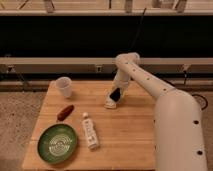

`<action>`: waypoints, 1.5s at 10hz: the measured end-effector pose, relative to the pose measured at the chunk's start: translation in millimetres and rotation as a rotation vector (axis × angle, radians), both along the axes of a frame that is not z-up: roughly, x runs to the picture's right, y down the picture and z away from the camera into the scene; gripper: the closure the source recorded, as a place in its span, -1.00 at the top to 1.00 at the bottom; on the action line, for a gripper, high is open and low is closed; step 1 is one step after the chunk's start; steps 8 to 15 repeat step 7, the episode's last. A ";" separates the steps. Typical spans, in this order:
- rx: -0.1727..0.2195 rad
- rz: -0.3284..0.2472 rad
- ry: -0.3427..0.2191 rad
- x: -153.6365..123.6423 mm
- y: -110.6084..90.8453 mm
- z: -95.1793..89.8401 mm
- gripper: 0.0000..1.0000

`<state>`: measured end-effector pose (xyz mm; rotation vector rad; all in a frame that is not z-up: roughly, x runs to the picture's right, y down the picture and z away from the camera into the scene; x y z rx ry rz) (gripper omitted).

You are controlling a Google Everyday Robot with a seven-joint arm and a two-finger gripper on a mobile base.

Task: Place the eraser on the white sponge

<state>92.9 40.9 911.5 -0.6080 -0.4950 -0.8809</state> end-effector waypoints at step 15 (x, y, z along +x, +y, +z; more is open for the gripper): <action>-0.010 -0.016 -0.004 1.6 -0.7 -0.3 0.38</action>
